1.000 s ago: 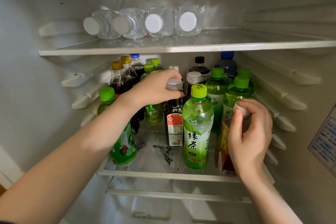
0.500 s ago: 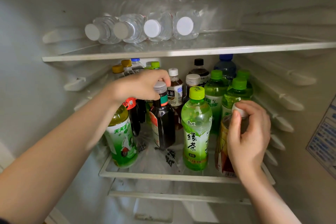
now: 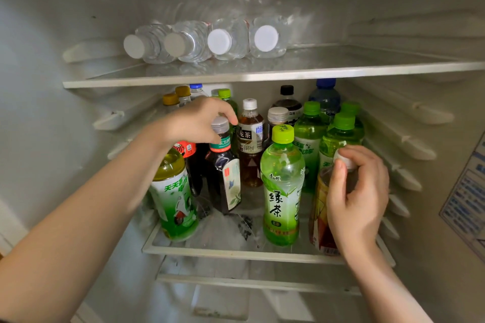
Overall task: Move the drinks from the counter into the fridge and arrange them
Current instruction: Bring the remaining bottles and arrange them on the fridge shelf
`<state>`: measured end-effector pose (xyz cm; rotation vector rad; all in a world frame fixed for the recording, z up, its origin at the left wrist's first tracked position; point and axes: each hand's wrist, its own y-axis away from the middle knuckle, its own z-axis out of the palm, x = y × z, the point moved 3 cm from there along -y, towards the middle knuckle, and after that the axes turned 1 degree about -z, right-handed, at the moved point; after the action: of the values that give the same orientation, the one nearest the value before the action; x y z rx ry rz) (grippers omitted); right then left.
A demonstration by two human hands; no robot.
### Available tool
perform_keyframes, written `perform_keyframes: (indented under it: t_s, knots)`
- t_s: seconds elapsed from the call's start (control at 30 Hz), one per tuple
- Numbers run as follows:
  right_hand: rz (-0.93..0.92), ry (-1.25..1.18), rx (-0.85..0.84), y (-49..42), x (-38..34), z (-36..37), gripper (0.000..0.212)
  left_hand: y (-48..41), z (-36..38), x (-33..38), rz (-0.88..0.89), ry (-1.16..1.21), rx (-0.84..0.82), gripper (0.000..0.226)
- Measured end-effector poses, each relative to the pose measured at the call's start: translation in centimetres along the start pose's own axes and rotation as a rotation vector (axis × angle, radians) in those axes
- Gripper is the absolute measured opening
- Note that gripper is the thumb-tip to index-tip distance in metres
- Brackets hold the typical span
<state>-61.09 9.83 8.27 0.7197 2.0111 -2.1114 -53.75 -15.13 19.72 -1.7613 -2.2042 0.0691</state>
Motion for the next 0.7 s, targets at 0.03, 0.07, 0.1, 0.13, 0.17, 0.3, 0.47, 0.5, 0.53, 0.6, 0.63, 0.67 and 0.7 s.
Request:
perform_keyframes:
  t_s: [0.03,0.07,0.1,0.13,0.17,0.3,0.47,0.5,0.53,0.6,0.63,0.67,0.7]
  knots:
    - [-0.001,0.0,-0.001,0.03,0.03,-0.02,0.023,0.15,-0.04,-0.14,-0.007,0.004,-0.003,0.051]
    - [0.0,0.0,-0.001,0.05,0.05,-0.01,0.023,0.26,0.0,-0.26,-0.017,0.004,0.012,0.053]
    - [0.001,0.001,-0.001,0.07,0.08,-0.02,0.023,0.34,0.17,-0.34,-0.032,-0.013,0.042,0.054]
    - [0.002,0.002,-0.002,0.1,0.08,-0.01,0.023,0.45,0.36,-0.4,-0.056,-0.049,0.079,0.055]
    - [0.002,0.004,-0.003,0.11,0.09,-0.01,0.023,0.52,0.58,-0.45,-0.091,-0.095,0.113,0.056]
    - [0.005,0.002,-0.007,0.08,0.0,-0.03,0.022,0.54,0.78,-0.22,-0.106,-0.191,0.148,0.052]
    - [0.006,0.005,-0.005,0.12,-0.15,-0.04,0.021,0.31,0.22,0.06,-0.056,-0.258,0.075,0.051]
    - [0.005,0.005,-0.005,0.11,-0.15,-0.04,0.021,0.25,0.26,-0.01,-0.058,-0.291,0.075,0.049]
    - [0.004,0.005,-0.004,0.1,-0.17,-0.04,0.021,0.22,0.3,-0.11,-0.062,-0.309,0.081,0.048]
    - [-0.001,0.008,-0.003,0.07,-0.18,-0.03,0.02,0.17,0.36,-0.4,-0.069,-0.328,0.1,0.05]
    - [0.001,0.011,-0.005,0.08,-0.18,0.0,0.02,0.18,0.35,-0.54,-0.072,-0.342,0.105,0.051]
    - [0.007,0.013,-0.007,0.09,-0.18,0.01,0.02,0.26,0.37,-0.68,-0.076,-0.35,0.104,0.052]
    - [0.011,0.014,-0.006,0.11,-0.17,0.04,0.02,0.35,0.37,-0.77,-0.076,-0.349,0.104,0.052]
